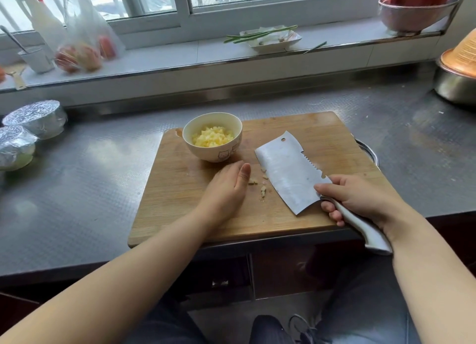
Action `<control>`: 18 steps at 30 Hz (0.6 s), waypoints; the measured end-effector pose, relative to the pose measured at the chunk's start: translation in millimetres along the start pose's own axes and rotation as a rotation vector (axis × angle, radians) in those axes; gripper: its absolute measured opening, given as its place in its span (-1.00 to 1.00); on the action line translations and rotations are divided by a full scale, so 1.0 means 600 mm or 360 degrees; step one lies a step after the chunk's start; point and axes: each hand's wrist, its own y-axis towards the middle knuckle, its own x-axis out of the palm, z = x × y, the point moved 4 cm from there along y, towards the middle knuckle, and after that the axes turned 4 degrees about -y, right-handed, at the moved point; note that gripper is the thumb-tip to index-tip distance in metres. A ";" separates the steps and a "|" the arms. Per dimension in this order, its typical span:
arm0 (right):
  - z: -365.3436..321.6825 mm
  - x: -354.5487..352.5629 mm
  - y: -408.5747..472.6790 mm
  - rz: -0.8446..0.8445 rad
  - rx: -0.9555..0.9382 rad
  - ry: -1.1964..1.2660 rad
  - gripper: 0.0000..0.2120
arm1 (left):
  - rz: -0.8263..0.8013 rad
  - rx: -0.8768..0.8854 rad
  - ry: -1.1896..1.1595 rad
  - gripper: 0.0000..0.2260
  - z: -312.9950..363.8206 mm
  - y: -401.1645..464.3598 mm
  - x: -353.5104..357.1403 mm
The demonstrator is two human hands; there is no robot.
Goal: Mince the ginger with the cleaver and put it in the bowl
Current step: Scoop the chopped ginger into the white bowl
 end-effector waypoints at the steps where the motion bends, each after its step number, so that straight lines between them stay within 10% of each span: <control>1: 0.000 0.006 -0.002 -0.0016 -0.0002 -0.0009 -0.89 | 0.0011 0.0037 -0.0016 -0.50 0.009 -0.003 0.010; 18: 0.008 0.133 -0.027 0.0073 -0.0056 0.0037 -0.84 | 0.0371 -0.0158 -0.0158 -0.59 0.023 0.031 0.054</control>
